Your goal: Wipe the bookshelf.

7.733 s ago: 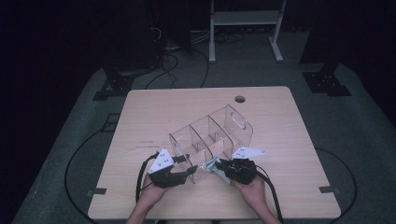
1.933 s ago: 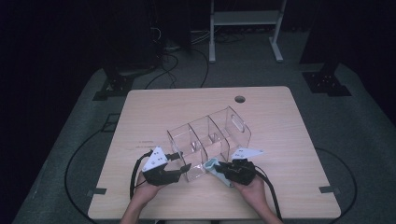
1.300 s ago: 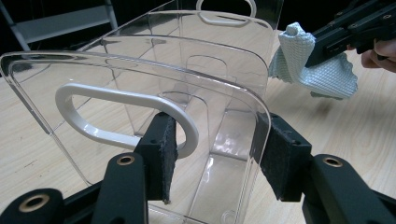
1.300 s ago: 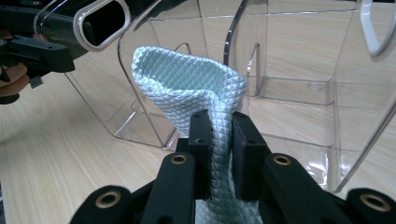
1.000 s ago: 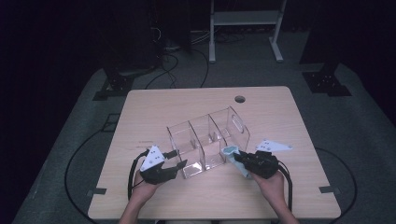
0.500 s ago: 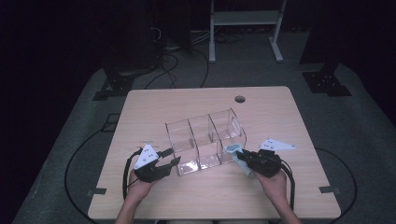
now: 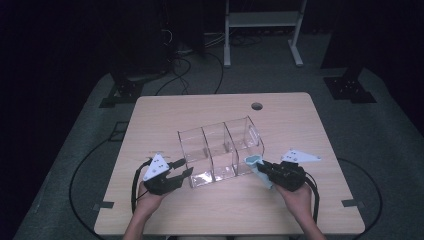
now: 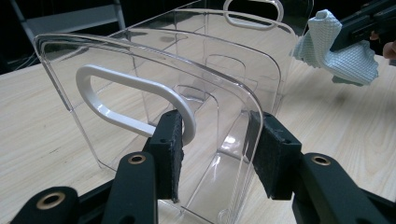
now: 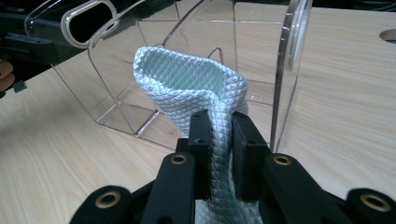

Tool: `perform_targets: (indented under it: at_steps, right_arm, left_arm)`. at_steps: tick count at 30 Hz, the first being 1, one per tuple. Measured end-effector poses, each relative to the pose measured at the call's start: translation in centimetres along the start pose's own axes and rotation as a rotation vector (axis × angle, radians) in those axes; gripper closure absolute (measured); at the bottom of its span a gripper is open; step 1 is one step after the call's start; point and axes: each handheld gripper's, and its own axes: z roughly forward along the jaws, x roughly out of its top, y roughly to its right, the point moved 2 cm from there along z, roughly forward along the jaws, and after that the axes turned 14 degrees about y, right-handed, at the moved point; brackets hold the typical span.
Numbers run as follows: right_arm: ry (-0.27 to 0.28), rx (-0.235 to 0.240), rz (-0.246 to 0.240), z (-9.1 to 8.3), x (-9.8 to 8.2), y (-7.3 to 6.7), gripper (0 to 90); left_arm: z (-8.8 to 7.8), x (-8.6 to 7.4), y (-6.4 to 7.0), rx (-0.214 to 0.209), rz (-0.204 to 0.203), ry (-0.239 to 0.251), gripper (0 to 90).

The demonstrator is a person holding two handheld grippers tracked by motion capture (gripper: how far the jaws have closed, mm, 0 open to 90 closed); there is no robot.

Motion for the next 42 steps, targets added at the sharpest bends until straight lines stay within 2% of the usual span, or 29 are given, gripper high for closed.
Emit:
perform_targets:
  at_steps: [7, 12, 18, 19, 20, 21, 26, 35, 42]
  right_arm:
    - [-0.007, -0.003, -0.024, -0.7, 0.2, -0.1, 79.3]
    - [-0.017, -0.008, -0.035, -1.5, 0.0, -0.1, 79.3]
    - [-0.032, -0.017, -0.052, -1.9, -0.3, -0.1, 79.3]
    - [-0.034, -0.018, -0.053, -1.9, -0.3, 0.0, 79.3]
    - [-0.035, -0.018, -0.052, -1.9, -0.2, 0.0, 79.3]
    - [-0.036, -0.019, -0.053, -1.8, -0.2, 0.1, 79.3]
    - [-0.039, -0.016, -0.051, -1.5, -0.2, 0.2, 79.3]
    - [-0.05, -0.005, -0.048, -0.9, -0.2, 0.3, 79.3]
    - [-0.059, 0.006, -0.055, -0.2, 0.0, 0.3, 79.3]
  left_arm:
    - [0.3, 0.0, 0.4, -0.019, 0.006, 0.002, 55.4]
    - [0.5, 0.0, 0.8, -0.052, 0.013, 0.001, 55.3]
    - [0.6, 0.0, 0.5, -0.069, 0.008, 0.009, 55.2]
    - [0.6, 0.0, 0.4, -0.066, 0.002, 0.011, 55.0]
    - [0.6, -0.1, 0.2, -0.045, -0.007, 0.009, 53.5]
    - [0.6, -0.1, 0.0, -0.042, -0.008, 0.005, 47.7]
    - [0.5, -0.2, -0.6, -0.004, -0.01, 0.011, 47.6]
    - [0.6, -0.2, -1.5, 0.032, -0.013, 0.02, 58.9]
    - [0.8, -0.1, -2.2, 0.058, -0.02, 0.014, 61.1]
